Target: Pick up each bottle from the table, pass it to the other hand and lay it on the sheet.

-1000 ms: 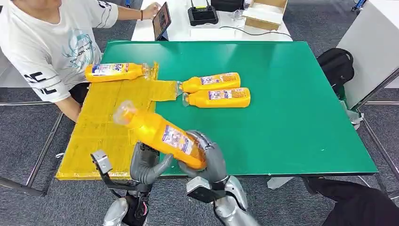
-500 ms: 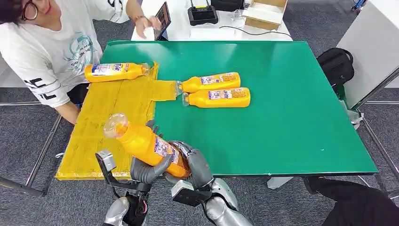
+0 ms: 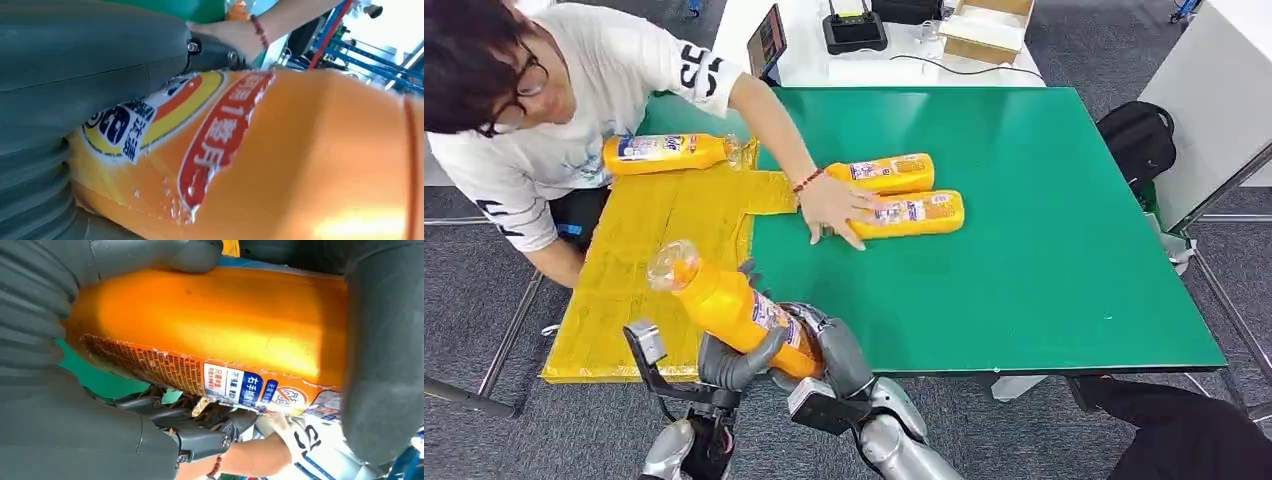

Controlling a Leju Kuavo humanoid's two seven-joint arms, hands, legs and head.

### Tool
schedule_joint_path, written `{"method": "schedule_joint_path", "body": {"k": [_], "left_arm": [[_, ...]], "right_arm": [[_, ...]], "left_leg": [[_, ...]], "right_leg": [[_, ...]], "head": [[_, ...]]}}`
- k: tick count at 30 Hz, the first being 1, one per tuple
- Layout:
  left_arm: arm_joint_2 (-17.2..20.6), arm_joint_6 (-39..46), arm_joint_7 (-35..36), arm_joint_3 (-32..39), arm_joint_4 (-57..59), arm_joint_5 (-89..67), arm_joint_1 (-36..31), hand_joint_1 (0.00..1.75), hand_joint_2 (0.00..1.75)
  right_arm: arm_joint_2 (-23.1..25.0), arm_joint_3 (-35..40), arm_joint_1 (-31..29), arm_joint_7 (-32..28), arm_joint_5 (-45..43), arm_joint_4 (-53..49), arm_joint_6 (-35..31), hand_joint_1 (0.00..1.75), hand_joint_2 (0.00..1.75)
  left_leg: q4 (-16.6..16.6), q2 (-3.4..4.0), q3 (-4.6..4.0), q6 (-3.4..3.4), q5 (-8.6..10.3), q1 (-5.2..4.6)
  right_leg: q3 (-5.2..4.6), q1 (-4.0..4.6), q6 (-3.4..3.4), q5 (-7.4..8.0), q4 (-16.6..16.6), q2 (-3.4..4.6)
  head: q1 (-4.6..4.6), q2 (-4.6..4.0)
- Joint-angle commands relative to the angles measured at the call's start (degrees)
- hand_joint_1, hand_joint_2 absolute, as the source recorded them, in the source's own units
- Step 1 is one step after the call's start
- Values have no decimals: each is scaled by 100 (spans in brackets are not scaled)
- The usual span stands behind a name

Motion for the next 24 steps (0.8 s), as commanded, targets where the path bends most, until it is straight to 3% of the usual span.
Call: {"method": "schedule_joint_path", "body": {"k": [1, 11, 12, 13, 14, 18, 24], "left_arm": [[-44, -168, 48, -256, 61, 66, -314, 175, 175], [67, 84, -216, -254, -107, -456, -363, 175, 175], [74, 121, -234, -240, -145, -515, -371, 175, 175], [75, 194, -260, -223, -172, -590, -376, 175, 175], [73, 285, -272, -168, -232, -676, -370, 175, 175], [114, 650, -382, -67, -307, -1026, -415, 175, 175], [295, 2289, -803, 588, -101, -2370, -924, 175, 175]], "right_arm": [[-7, 291, 152, -36, 45, 461, 236, 175, 175], [-36, 231, 203, -5, 81, 276, 274, 175, 175], [-20, 202, 207, 10, 79, 246, 229, 126, 175], [-11, 171, 213, 24, 76, 225, 177, 0, 175], [3, 141, 221, 90, 91, 144, 118, 0, 0], [10, 5, 259, 167, -12, -158, 71, 0, 0], [-88, -222, 428, 154, -514, -1446, 346, 0, 0]], "left_leg": [[-3, -19, 30, 7, -10, 4], [-2, -15, 32, 8, -12, 3], [-2, -11, 11, 5, -3, 3], [-1, -14, 22, 6, -8, 3], [-1, -11, 11, 4, -4, 4], [-2, -9, 9, 4, -3, 2], [2, -9, 24, 7, -9, 4]], "right_leg": [[39, 9, -16, -16, -6, -26], [40, 8, -18, -17, -5, -25], [17, 5, -11, -8, -3, -18], [29, 7, -15, -13, -2, -22], [17, 7, -11, -7, -3, -17], [14, 4, -11, -6, -1, -15], [30, 9, -19, -13, 1, -18]], "head": [[0, 0], [2, 0], [2, 0], [0, 0], [0, 0], [0, 0], [0, 0]]}}
